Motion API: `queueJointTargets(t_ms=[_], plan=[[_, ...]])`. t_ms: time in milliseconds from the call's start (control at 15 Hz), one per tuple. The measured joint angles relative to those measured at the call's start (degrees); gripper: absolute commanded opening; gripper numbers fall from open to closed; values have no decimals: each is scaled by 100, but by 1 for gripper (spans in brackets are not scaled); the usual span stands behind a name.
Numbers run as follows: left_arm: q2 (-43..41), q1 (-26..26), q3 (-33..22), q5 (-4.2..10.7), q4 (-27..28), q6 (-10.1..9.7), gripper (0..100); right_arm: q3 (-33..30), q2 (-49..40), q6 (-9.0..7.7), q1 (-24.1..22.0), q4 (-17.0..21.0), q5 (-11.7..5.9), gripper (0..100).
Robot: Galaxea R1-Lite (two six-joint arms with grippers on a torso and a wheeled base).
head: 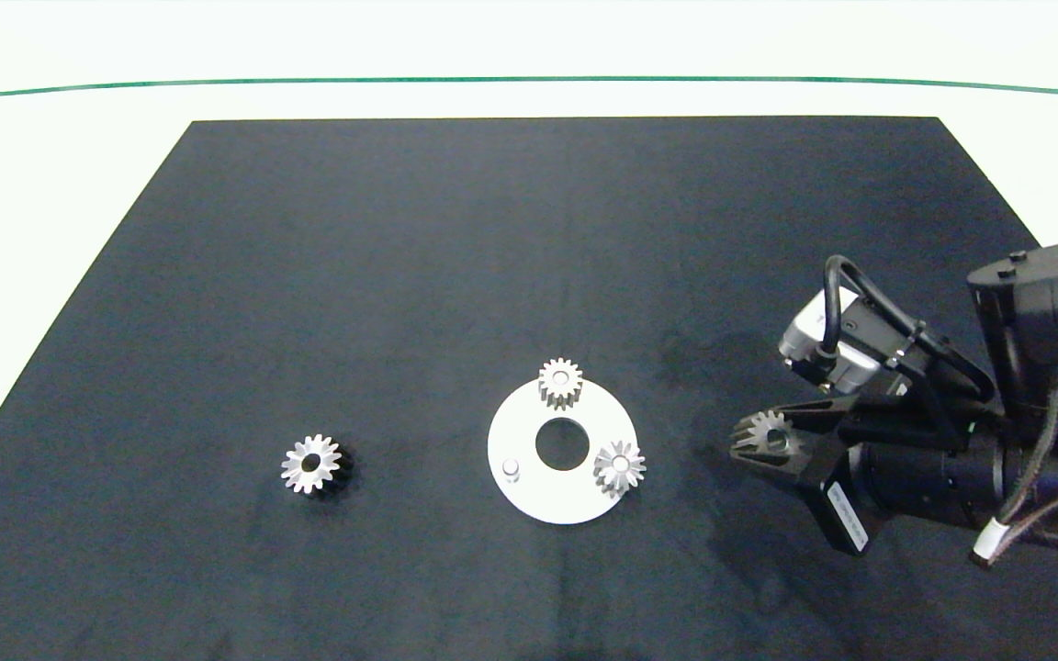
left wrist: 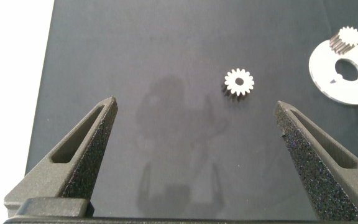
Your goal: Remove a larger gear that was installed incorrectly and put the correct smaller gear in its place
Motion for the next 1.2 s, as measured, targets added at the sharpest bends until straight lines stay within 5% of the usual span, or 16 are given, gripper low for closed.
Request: queueJointTargets(t_ms=[267, 800, 1200], plan=[[-249, 29, -34, 0, 6, 217, 100, -1087, 373, 206, 473, 741, -30, 25], [-736, 33, 24, 11, 17, 686, 100, -2558, 1464, 223, 1218, 1554, -105, 25], [-1025, 21, 66, -9, 16, 741, 100, -3621, 2366, 222, 1535, 1965, -151, 25]])
